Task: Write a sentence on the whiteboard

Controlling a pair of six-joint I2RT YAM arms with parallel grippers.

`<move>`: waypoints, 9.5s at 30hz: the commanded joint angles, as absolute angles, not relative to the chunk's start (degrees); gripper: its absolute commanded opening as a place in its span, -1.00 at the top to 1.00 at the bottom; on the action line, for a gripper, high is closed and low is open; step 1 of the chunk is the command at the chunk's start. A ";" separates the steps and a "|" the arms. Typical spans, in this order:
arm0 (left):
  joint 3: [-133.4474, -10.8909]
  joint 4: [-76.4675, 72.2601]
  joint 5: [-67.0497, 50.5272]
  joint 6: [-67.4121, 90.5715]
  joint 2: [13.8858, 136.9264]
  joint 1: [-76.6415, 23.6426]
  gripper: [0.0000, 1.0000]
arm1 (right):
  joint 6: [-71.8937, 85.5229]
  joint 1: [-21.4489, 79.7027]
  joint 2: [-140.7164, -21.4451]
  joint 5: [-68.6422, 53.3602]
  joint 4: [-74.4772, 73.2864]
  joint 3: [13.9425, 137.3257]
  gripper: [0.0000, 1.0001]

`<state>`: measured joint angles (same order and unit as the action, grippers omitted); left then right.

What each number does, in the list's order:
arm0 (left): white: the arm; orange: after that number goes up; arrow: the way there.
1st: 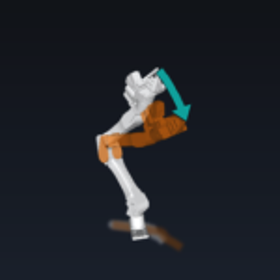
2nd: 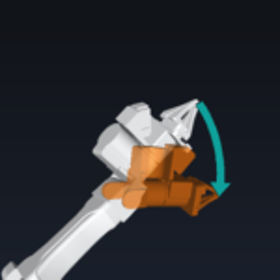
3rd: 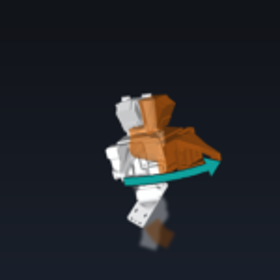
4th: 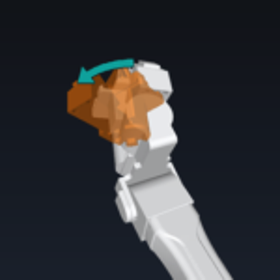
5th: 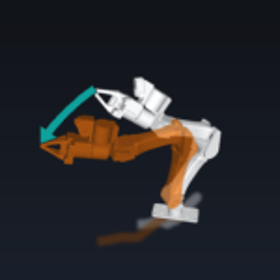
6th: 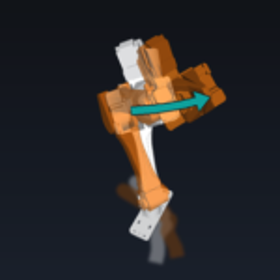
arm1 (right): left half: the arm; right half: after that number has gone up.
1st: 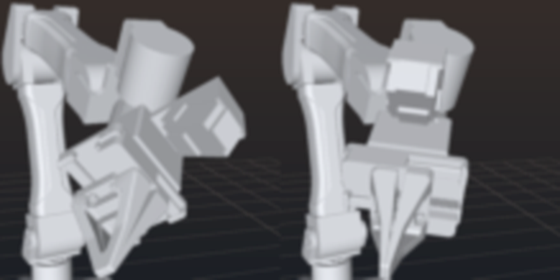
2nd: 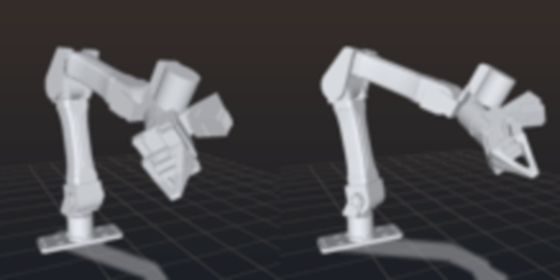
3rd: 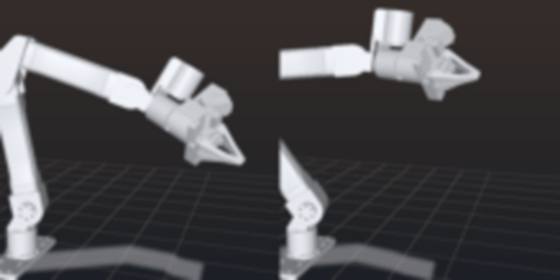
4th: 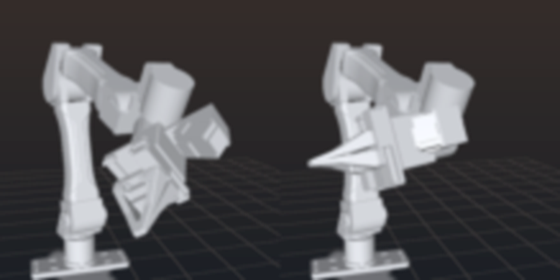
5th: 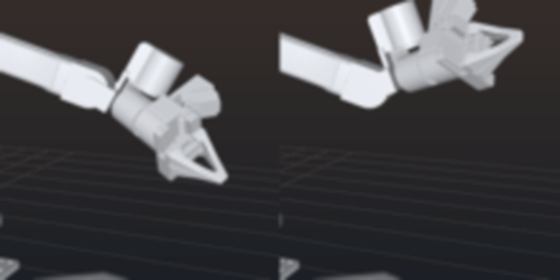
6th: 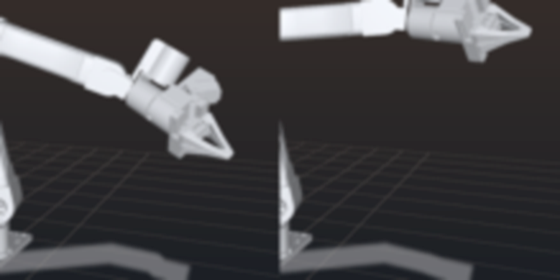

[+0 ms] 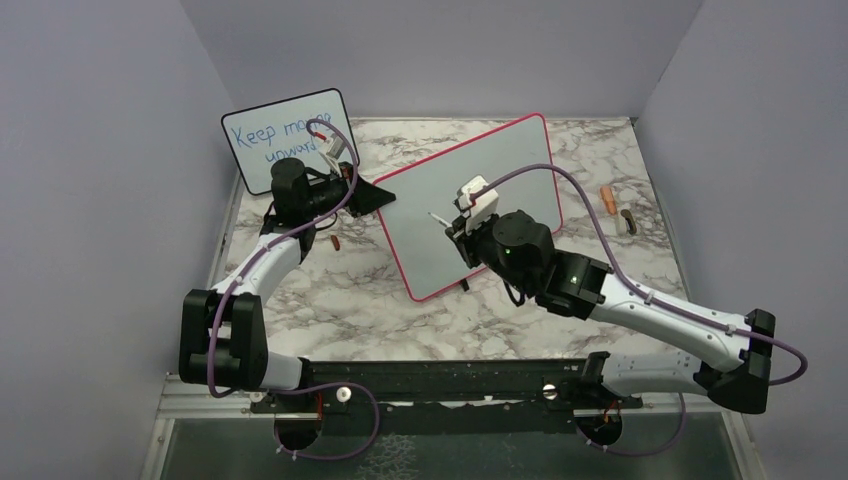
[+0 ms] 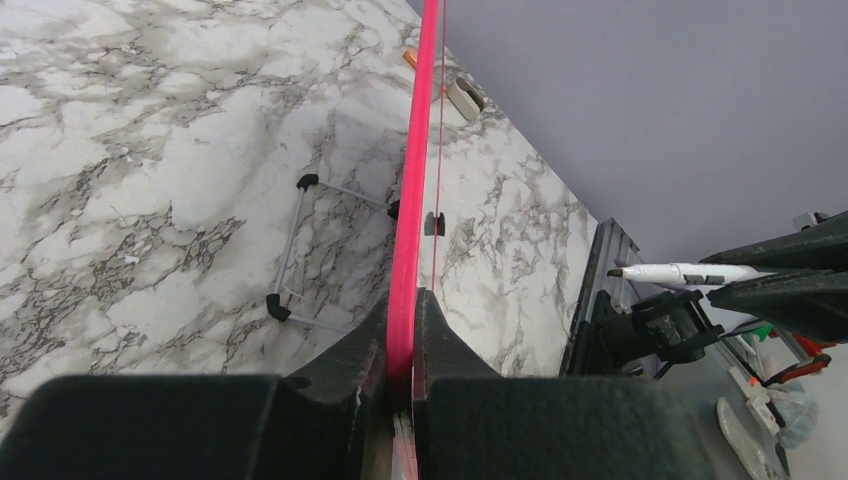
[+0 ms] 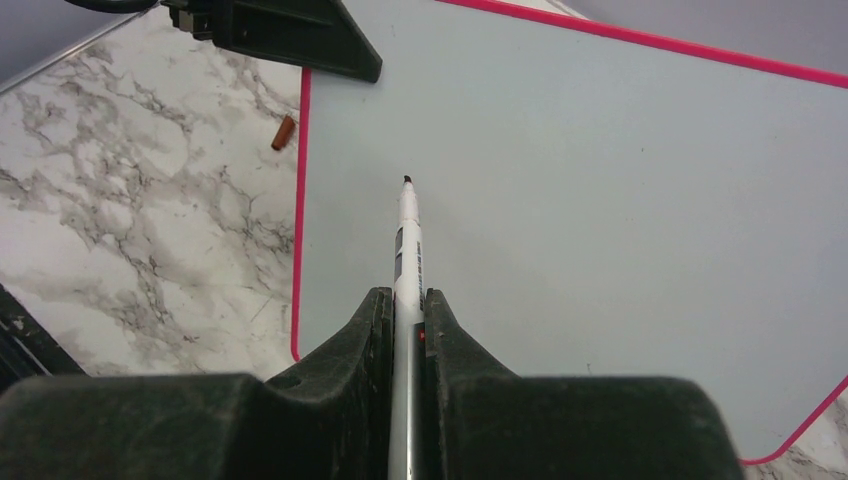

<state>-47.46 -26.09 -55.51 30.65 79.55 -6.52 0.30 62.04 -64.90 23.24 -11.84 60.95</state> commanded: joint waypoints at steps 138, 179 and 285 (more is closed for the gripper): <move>-47.49 -22.85 -55.62 25.66 82.00 -6.76 1.00 | 4.63 63.53 -89.45 28.36 -23.30 79.47 0.98; -47.64 -22.87 -55.90 25.49 82.54 -6.72 1.00 | -1.42 63.52 -88.57 32.52 -8.00 75.63 0.98; -47.46 -22.85 -55.64 25.41 82.68 -6.68 1.00 | 5.85 63.54 -86.13 38.87 -13.21 71.28 0.98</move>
